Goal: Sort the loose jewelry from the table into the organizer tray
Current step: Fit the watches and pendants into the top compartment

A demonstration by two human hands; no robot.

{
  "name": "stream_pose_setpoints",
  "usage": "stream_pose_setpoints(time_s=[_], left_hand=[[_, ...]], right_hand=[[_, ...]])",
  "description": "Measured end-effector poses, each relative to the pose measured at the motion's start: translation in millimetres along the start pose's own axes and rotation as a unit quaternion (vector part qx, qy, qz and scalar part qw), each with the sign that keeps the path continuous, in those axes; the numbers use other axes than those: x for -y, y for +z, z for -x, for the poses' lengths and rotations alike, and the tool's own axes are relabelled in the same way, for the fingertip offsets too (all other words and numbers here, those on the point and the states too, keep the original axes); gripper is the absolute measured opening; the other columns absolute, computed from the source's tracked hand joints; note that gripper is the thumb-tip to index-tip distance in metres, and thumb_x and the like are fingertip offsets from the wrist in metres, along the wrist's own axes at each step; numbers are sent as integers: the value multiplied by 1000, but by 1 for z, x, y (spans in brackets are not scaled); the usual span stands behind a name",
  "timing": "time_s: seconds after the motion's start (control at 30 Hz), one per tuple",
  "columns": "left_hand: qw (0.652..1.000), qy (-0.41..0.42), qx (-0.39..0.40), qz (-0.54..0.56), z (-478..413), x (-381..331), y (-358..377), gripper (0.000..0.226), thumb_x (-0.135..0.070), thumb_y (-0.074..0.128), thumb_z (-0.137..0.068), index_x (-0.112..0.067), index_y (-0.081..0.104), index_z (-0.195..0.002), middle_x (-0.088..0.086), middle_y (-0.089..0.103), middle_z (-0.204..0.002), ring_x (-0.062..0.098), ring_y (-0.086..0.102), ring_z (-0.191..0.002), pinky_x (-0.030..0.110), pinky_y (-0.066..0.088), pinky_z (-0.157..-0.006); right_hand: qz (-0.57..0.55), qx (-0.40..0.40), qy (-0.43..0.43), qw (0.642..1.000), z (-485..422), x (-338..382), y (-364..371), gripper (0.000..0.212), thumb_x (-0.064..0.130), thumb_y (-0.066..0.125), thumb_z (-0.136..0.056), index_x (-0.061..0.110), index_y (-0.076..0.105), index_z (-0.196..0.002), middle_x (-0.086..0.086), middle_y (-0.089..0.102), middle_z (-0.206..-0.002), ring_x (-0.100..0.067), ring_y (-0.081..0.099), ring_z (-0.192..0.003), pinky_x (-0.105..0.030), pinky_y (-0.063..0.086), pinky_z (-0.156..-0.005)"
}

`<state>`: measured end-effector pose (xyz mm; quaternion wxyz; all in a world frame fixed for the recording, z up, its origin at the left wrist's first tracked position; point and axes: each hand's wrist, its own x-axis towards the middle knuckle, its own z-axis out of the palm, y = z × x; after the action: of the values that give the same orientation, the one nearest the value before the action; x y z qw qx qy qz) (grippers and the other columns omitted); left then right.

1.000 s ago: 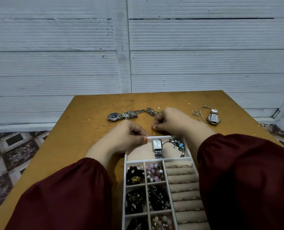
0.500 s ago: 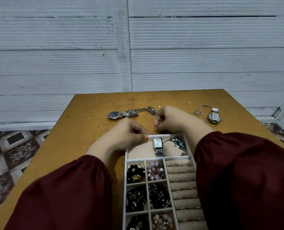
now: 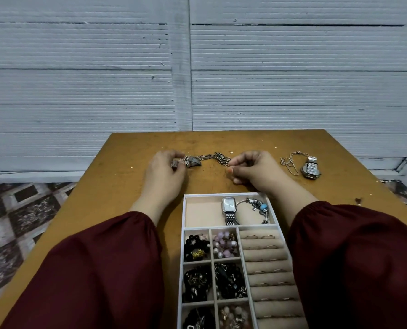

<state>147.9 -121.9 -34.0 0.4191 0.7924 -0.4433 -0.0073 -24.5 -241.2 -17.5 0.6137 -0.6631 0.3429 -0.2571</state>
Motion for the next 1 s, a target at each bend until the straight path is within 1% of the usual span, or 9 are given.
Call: stream_pose_setpoints(time_s=[0.1, 0.2, 0.27, 0.37, 0.43, 0.6, 0.77, 0.9, 1.0], left_hand=[[995, 33, -14, -98, -7, 14, 5, 34, -14, 54, -91, -11, 60, -124, 12, 54, -128, 31, 44, -121, 36, 31, -103], [984, 22, 28, -175, -16, 26, 9, 41, -22, 49, -94, -11, 51, -134, 12, 45, -141, 33, 35, -131, 40, 25, -110], [979, 4, 61, -193, -19, 30, 9, 41, -24, 43, -96, -10, 49, -135, 13, 43, -143, 35, 34, -132, 40, 25, -110], [982, -22, 83, -170, -21, 28, 7, 41, -23, 38, -97, -9, 51, -133, 15, 46, -139, 35, 36, -128, 38, 26, -108], [984, -34, 86, -154, -23, 27, 5, 40, -22, 39, -95, -9, 53, -131, 16, 50, -134, 35, 38, -126, 36, 27, -106], [987, -54, 91, -122, -27, 24, -8, 37, -24, 57, -87, -14, 57, -122, 16, 49, -122, 35, 39, -119, 35, 30, -100], [989, -15, 75, -129, -25, 21, -17, 24, -24, 65, -78, -24, 51, -97, 0, 55, -102, 24, 40, -98, 33, 27, -84], [989, -4, 91, -120, -24, 12, -24, 19, -24, 71, -80, -26, 55, -89, -6, 57, -94, 26, 44, -104, 32, 28, -82], [990, -5, 90, -110, -23, 5, -28, 18, -27, 74, -80, -29, 57, -87, -1, 47, -97, 27, 42, -108, 34, 32, -88]], right_hand=[[-12, -6, 5, 1000, -2, 0, -2, 17, -11, 63, -83, 5, 59, -79, -2, 63, -57, -1, 58, -42, -11, 50, -45], [-9, -6, 10, 1000, -3, -1, -2, 18, -11, 63, -83, 6, 59, -78, -10, 61, -68, 0, 58, -43, -11, 50, -47], [-15, -6, 12, 1000, -4, -3, -2, 18, -11, 63, -83, 6, 59, -78, -10, 60, -68, -1, 58, -44, -11, 51, -48], [-25, -7, 13, 1000, -5, -4, -3, 16, -11, 63, -82, 5, 59, -79, -6, 63, -62, -2, 60, -45, -11, 52, -49], [-30, -8, 14, 999, -5, -3, -2, 16, -11, 63, -83, 4, 59, -80, -8, 63, -66, -2, 60, -46, -11, 52, -49], [-18, -9, 12, 1000, -3, -2, -1, 16, -10, 63, -83, 5, 59, -79, -13, 61, -71, -2, 58, -43, -11, 52, -49], [-4, -19, 8, 1000, -1, 0, 0, 17, -9, 64, -83, 6, 59, -78, -13, 61, -70, -1, 53, -39, -10, 49, -46], [-10, -27, 4, 1000, 5, 1, 1, 16, -9, 63, -83, 4, 58, -79, -14, 60, -70, -1, 51, -37, -10, 47, -43], [-9, -41, 8, 999, 10, 4, -1, 15, -8, 64, -84, 5, 59, -80, -13, 61, -71, 0, 51, -37, -11, 47, -43]])
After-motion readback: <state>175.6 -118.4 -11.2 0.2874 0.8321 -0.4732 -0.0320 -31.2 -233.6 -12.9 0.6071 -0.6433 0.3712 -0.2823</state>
